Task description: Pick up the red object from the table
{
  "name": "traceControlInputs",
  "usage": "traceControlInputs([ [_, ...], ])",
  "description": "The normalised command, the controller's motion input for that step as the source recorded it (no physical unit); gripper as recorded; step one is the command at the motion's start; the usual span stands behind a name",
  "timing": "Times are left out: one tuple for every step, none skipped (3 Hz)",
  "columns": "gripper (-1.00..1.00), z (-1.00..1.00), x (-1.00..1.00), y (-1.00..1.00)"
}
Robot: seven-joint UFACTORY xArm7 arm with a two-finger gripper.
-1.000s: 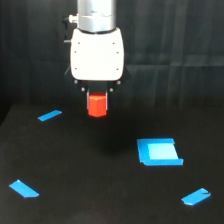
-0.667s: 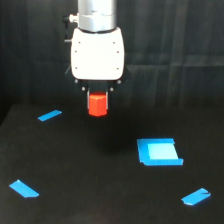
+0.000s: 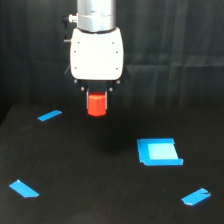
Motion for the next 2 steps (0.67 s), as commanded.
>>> traceControlInputs([
  [-1.0, 0.01, -0.07, 0.06],
  [-0.99, -0.02, 0.07, 0.03],
])
